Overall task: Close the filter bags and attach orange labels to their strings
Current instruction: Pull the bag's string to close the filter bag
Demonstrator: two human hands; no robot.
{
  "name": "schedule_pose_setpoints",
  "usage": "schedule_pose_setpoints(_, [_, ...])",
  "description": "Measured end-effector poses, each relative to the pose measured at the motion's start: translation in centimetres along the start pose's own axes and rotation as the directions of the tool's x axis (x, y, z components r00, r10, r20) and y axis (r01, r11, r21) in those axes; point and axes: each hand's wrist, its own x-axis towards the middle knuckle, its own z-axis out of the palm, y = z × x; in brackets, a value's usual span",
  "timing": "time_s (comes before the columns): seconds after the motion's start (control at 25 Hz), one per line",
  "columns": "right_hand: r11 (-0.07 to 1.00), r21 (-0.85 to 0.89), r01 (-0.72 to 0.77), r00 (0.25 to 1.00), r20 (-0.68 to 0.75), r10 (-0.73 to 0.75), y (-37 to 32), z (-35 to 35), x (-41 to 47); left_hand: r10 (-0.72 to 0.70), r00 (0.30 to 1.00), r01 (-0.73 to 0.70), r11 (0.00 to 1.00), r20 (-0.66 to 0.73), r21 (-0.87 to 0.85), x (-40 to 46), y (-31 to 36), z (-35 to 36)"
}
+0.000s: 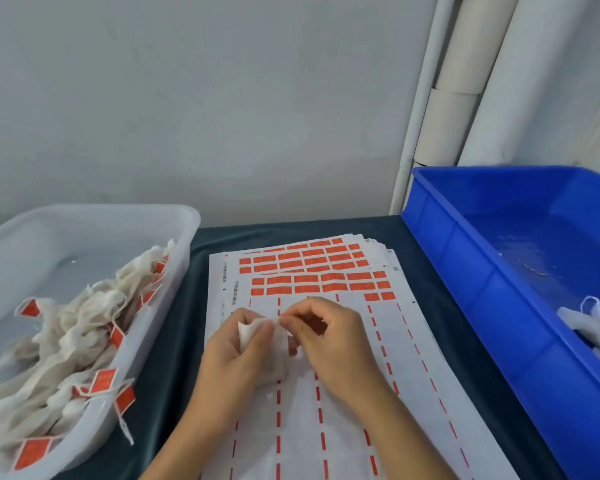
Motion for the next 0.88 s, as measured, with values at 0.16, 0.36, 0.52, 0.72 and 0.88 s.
schedule_pose_setpoints(0.16, [0.995,-0.042,0.096,0.993,-0.067,-0.098,0.30,0.07,-0.19,-0.049,0.995,0.051,0.999,0.082,-0.013,-0.02,0.35,0.48])
schedule_pose_setpoints(0.36, [0.987,-0.121,0.103,0.990,-0.082,-0.113,0.58,0.34,-0.08,-0.050,0.994,0.039,0.993,0.095,0.115,0.28,0.29,0.69])
schedule_pose_setpoints(0.52, [0.980,-0.158,0.119,0.986,-0.097,-0.135,0.76,0.38,-0.03,-0.084,0.988,0.062,0.985,0.133,0.162,0.61,0.31,0.33])
schedule_pose_setpoints(0.72, [0.975,-0.173,0.138,0.975,-0.150,-0.164,0.80,0.48,-0.18,-0.108,0.983,0.080,0.979,0.146,0.187,0.39,0.13,0.27])
schedule_pose_setpoints(0.88, [0.973,-0.182,0.145,0.956,-0.229,-0.185,0.71,0.39,-0.16,-0.108,0.985,0.074,0.970,0.136,0.234,0.26,0.00,0.45])
